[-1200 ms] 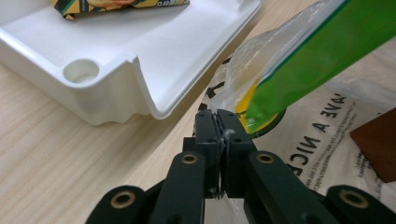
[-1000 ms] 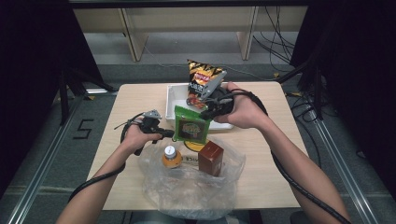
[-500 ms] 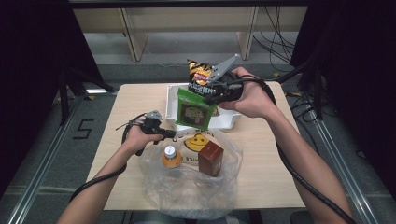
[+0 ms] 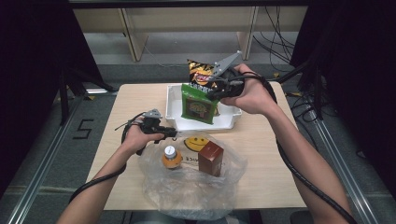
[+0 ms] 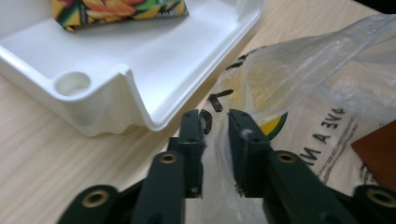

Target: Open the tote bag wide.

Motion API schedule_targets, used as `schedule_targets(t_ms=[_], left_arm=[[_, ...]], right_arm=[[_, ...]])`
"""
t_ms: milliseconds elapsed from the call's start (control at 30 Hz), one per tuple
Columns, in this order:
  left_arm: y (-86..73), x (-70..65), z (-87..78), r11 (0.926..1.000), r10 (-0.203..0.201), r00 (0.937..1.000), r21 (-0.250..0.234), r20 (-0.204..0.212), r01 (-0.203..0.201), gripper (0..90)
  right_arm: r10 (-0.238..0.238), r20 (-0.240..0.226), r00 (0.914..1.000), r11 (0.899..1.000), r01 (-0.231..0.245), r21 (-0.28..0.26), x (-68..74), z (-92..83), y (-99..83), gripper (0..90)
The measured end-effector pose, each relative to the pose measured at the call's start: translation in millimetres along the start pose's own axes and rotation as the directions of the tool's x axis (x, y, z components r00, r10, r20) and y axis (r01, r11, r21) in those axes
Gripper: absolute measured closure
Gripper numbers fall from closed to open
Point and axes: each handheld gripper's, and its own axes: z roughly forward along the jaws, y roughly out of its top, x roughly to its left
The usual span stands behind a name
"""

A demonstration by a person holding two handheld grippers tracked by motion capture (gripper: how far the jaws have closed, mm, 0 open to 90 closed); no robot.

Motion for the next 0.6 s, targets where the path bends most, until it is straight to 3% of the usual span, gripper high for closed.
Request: schedule_targets(t_ms=[267, 433, 600], left_arm=[[8.1, -1.7, -34.1, 0.9932, -0.037, 0.9986, -0.112, -0.038, 0.033, 49.3], [9.1, -2.9, -56.5, 0.9866, -0.065, 0.9955, -0.154, -0.068, 0.054, 42.1], [-2.1, -8.5, -79.4, 0.9783, -0.112, 0.9885, -0.186, -0.102, 0.092, 36.8]], right_arm=[[0.01, 0.012, 0.9999, 1.0, -0.01, 0.018, -13.6, 12.5, -5.4, 90.0], [0.014, 0.022, 0.9996, 1.0, -0.015, 0.015, -19.7, 18.8, -4.8, 90.0], [0.043, 0.033, 0.9985, 0.999, -0.044, 0.014, -24.2, 27.1, -8.3, 90.0]])
